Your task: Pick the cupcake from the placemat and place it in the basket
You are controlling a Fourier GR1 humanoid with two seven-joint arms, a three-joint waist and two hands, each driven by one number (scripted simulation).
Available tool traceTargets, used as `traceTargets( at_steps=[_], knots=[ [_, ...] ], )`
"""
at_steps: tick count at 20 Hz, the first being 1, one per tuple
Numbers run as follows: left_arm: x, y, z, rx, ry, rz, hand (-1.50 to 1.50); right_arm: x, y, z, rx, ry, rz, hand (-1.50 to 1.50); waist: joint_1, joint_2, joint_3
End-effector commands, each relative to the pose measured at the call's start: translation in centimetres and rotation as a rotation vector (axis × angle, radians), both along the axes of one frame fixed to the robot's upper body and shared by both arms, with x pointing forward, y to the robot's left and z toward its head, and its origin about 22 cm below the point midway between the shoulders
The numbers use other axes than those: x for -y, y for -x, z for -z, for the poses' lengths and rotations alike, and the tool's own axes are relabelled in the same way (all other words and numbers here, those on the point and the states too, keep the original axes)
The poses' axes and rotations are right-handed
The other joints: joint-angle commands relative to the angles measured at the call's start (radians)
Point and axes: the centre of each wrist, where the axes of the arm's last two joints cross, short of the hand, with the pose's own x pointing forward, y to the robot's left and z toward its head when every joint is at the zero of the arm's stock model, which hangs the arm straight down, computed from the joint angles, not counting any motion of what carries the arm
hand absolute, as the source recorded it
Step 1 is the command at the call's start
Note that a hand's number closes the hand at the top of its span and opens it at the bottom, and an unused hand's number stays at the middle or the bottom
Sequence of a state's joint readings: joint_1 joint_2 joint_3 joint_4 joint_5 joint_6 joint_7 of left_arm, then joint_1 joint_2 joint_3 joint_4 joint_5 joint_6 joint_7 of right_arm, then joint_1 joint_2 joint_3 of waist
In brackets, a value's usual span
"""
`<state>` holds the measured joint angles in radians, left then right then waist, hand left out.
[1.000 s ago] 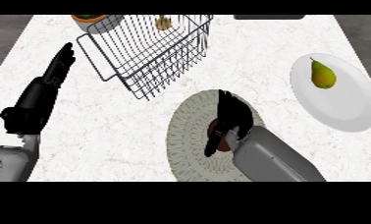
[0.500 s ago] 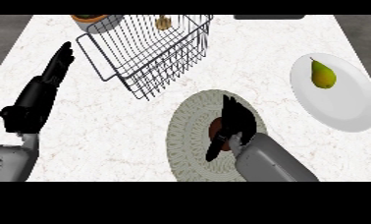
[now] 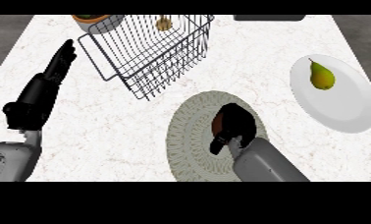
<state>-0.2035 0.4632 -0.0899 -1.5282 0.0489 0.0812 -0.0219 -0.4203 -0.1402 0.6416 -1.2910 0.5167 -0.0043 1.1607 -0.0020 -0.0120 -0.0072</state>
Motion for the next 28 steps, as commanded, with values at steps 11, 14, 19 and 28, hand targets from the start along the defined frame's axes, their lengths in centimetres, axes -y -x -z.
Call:
traceTargets(
  at_steps=[11, 14, 19, 28],
  knots=[
    [-1.5, 0.4, 0.3, 0.004, 0.004, -0.005, 0.00, 1.7, 0.8, 2.3, 0.040, 0.235, 0.139, 1.50, -0.007, 0.009, 0.006],
    [-1.2, 0.9, 0.1, -0.016, -0.002, -0.035, 0.00, 3.7, 2.2, 2.7, 0.115, 0.293, 0.253, 1.50, -0.026, 0.000, 0.006],
    [-1.8, 0.9, 0.3, -0.001, -0.018, -0.037, 0.00, 4.8, 1.7, 0.0, 0.292, 0.395, 0.335, 1.50, -0.029, 0.000, 0.004],
    [-0.1, 0.6, 0.7, -0.016, 0.009, -0.029, 0.00, 1.1, 1.8, -13.6, 0.992, 0.071, 0.370, 1.50, -0.028, -0.004, 0.006]
  ],
)
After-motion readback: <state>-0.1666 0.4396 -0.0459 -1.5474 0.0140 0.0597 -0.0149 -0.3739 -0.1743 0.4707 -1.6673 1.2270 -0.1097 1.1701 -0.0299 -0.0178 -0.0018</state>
